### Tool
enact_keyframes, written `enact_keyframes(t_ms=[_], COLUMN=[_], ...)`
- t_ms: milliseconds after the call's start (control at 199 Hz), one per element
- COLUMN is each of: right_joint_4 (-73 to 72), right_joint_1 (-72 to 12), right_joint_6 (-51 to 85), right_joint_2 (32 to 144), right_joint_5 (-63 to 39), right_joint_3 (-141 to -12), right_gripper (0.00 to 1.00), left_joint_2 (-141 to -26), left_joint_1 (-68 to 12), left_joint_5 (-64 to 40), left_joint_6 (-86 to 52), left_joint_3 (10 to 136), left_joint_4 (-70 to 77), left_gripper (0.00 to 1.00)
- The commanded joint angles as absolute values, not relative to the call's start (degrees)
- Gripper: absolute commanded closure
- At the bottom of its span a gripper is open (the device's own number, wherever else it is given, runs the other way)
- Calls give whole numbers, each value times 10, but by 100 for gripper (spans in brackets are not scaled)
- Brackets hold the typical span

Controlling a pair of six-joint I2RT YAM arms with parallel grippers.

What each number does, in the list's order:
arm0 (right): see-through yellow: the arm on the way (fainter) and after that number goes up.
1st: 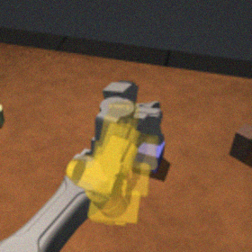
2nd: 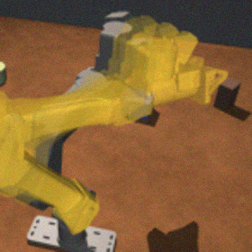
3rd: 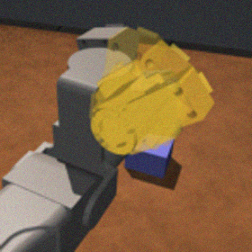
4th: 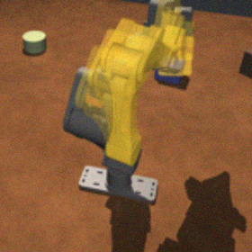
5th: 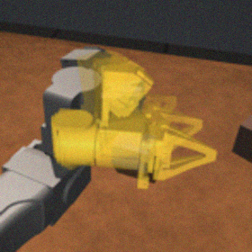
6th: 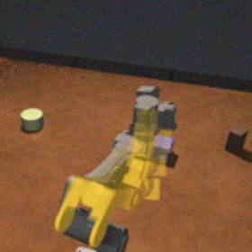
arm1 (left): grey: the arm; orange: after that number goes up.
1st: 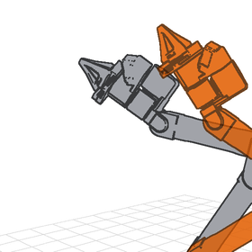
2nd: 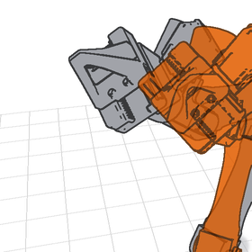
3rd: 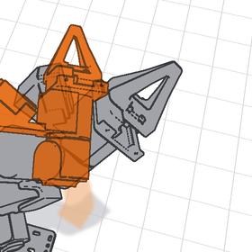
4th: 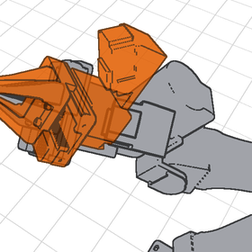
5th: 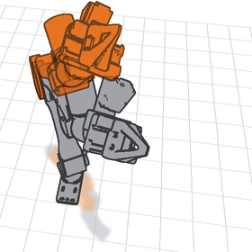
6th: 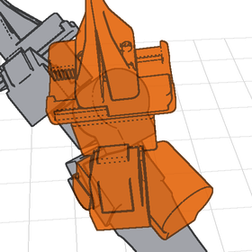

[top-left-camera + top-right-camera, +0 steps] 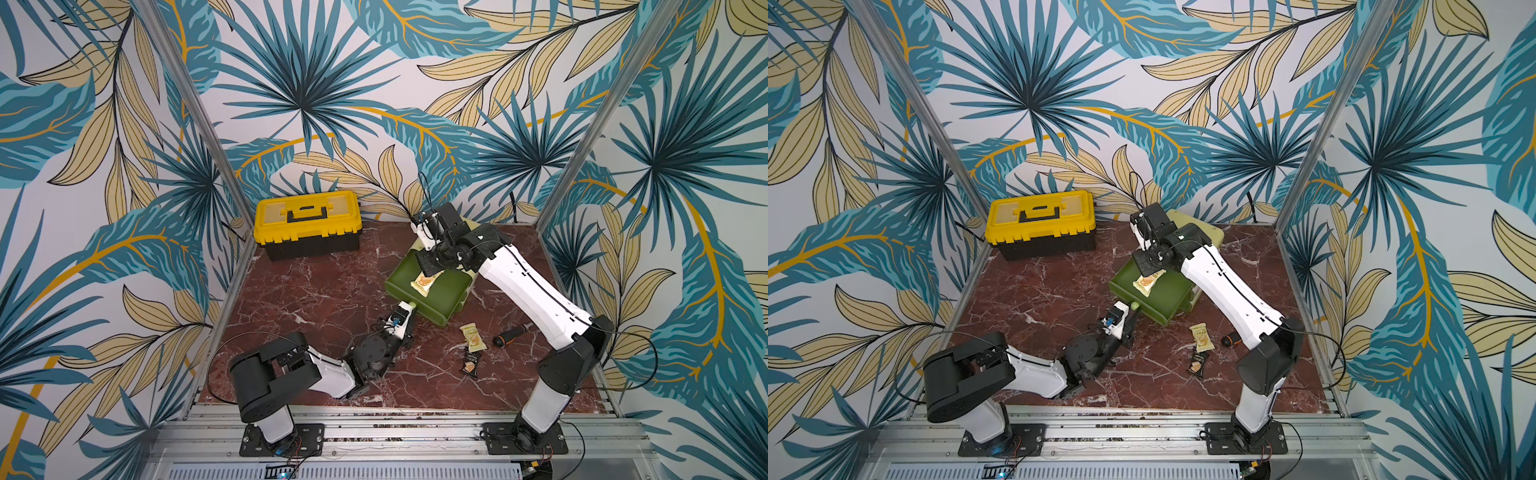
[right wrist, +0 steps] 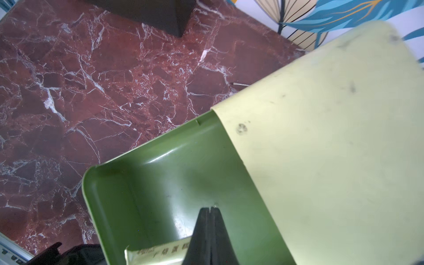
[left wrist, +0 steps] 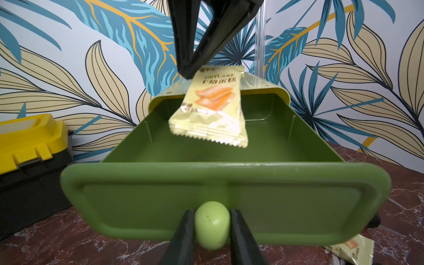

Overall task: Take the cookies out of the drawer
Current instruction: Pick up the cookie from the drawer, then place the cookie at the center of the board.

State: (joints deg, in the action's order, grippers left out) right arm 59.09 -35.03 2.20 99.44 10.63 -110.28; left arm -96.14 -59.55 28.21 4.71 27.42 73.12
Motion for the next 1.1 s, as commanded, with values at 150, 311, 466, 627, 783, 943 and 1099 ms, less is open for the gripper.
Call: enact_keyframes(t_ms=[150,311,466,627,783,943,1099], right_joint_4=[625,651,682,671,572,435,310], right_joint_1=[-339,-327,-328,-336,-350,-352,-352], right_joint_6=[99,177,252,354,443,514,555], right_joint_2=[856,751,693,649,612,595,621], right_joint_5=[214,259,220,196,160,135,125], right_joint_3=[-1018,-902,-808,-709,-584,-465,-390], right_gripper=[100,100,100,100,100,100,100], left_joint_2=[-970,-968,-969,-967,-965,-965,-965], left_joint_1=[-594,-595,-595,-595,-595,-595,-594], left_joint_5=[298,298,296,296,296,297,297], left_joint_6=[58,56,54,51,51,50,50], left_joint_3=[298,296,297,296,295,295,296], left_joint_4=[733,732,732,726,726,725,724], left_gripper=[94,94,93,93,94,93,94])
